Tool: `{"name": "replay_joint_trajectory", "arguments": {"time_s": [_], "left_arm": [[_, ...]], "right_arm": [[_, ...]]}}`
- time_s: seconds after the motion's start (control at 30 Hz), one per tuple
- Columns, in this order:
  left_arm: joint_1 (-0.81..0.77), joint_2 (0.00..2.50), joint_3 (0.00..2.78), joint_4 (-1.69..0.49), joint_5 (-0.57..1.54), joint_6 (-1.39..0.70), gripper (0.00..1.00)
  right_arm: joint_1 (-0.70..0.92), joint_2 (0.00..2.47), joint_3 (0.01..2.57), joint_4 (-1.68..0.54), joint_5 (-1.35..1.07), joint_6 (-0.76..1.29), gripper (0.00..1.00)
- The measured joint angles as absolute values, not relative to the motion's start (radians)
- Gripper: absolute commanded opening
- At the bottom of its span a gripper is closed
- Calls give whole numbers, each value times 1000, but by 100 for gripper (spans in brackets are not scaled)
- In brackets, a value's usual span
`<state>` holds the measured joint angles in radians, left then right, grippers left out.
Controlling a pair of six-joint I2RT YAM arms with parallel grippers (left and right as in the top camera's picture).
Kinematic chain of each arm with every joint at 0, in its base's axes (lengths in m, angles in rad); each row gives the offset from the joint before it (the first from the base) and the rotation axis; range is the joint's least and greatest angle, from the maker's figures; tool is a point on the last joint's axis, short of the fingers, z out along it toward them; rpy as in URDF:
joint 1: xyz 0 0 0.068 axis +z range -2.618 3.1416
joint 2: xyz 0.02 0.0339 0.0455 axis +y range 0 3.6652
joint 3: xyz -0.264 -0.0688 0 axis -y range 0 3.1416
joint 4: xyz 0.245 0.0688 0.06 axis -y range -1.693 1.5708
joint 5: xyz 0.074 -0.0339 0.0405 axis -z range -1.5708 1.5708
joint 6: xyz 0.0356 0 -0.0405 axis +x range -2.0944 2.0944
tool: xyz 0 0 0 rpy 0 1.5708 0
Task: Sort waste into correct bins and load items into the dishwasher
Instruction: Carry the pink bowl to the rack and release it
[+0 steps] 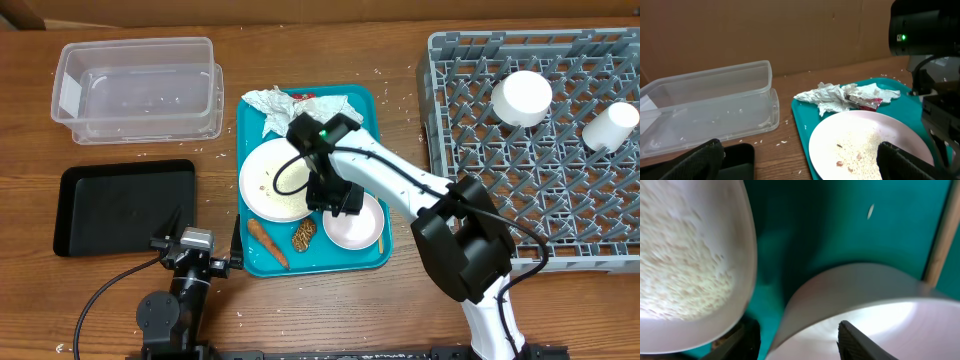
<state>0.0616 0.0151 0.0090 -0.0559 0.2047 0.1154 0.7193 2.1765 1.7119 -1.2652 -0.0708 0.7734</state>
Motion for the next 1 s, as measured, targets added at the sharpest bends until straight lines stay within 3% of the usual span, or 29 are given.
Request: {"name": "replay_joint_trajectory", "arguments": {"time_s": [0.33,0.63,0.87,1.0], "left_arm": [[62,15,9,-56,205,116,100],[62,15,9,-56,205,115,100],[62,15,9,-56,205,116,100],[62,15,9,-56,205,116,100]], "right_arm": [[736,2177,1707,-1250,-79,784,4],[741,2177,1802,-1353,-78,735,4],[684,2177,2081,-1513,-82,616,4],[572,2173,2254,-1591,-90,529,4]]}}
